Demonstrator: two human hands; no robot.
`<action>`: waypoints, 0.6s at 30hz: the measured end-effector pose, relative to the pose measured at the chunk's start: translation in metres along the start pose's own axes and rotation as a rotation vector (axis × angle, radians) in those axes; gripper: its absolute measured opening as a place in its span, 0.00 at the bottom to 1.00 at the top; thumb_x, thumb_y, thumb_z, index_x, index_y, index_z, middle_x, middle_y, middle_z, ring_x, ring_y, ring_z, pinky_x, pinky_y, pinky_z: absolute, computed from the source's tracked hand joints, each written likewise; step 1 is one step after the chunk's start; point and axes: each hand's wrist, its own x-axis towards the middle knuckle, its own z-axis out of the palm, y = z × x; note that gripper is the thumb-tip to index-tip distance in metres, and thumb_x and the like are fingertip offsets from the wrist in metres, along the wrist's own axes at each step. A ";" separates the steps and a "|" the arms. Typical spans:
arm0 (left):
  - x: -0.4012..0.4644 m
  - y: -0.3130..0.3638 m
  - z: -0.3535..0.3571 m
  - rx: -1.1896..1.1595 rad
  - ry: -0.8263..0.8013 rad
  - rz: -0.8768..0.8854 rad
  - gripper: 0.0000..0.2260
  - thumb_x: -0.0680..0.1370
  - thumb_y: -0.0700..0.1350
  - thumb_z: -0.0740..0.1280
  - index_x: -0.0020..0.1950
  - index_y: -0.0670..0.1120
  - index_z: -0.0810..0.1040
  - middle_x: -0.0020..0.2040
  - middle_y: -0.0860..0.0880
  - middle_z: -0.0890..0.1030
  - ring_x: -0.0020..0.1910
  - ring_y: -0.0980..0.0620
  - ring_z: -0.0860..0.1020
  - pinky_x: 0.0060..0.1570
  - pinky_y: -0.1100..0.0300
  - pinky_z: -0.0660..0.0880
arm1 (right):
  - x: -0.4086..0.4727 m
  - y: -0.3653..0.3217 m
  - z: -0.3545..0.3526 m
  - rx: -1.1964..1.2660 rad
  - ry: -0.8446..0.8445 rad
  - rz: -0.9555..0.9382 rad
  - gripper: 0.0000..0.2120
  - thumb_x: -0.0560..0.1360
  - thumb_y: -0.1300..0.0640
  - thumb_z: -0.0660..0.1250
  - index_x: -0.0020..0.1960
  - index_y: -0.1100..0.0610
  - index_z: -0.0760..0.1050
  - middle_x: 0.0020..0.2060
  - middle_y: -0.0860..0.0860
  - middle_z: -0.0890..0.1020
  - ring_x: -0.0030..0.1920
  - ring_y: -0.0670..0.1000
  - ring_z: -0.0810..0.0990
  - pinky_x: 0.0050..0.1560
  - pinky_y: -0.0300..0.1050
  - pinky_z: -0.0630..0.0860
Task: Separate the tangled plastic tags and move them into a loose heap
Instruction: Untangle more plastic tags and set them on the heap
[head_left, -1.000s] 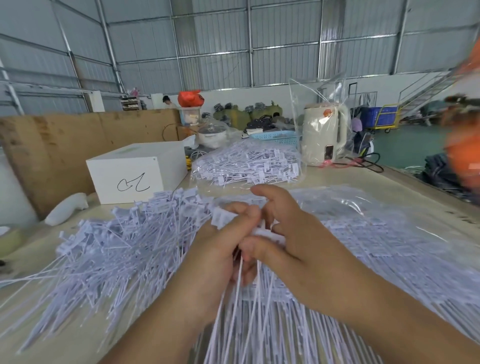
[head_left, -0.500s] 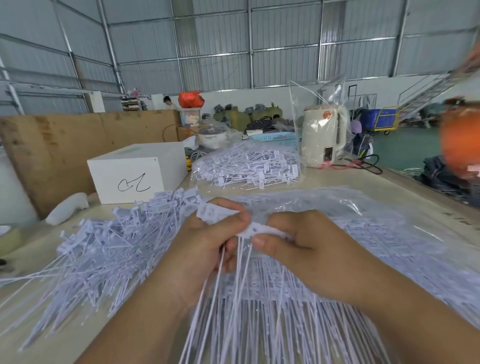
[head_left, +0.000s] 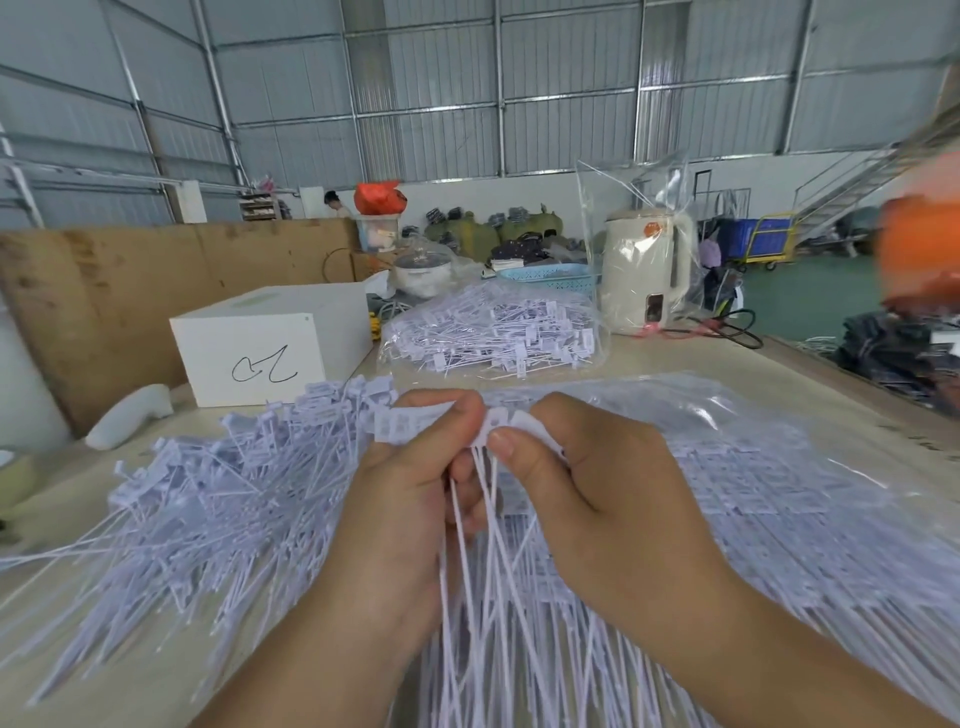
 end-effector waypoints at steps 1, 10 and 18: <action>-0.001 -0.001 0.001 -0.013 0.013 -0.017 0.10 0.67 0.48 0.74 0.31 0.49 0.75 0.24 0.50 0.66 0.22 0.54 0.65 0.29 0.61 0.65 | -0.001 0.000 0.001 -0.015 0.015 -0.018 0.17 0.77 0.42 0.57 0.32 0.44 0.58 0.24 0.42 0.65 0.28 0.44 0.67 0.29 0.42 0.63; 0.006 0.008 -0.008 0.032 -0.040 -0.077 0.07 0.67 0.46 0.73 0.31 0.47 0.78 0.21 0.51 0.68 0.16 0.56 0.67 0.18 0.69 0.65 | 0.002 0.010 -0.012 0.241 -0.115 -0.067 0.11 0.79 0.43 0.60 0.40 0.45 0.66 0.24 0.45 0.68 0.23 0.44 0.64 0.25 0.36 0.59; -0.002 0.007 -0.003 0.252 -0.165 -0.062 0.21 0.59 0.47 0.80 0.48 0.44 0.79 0.29 0.45 0.71 0.19 0.57 0.66 0.17 0.67 0.63 | -0.002 0.019 -0.008 0.255 -0.397 -0.018 0.14 0.80 0.43 0.59 0.61 0.45 0.60 0.47 0.42 0.82 0.49 0.43 0.81 0.52 0.46 0.76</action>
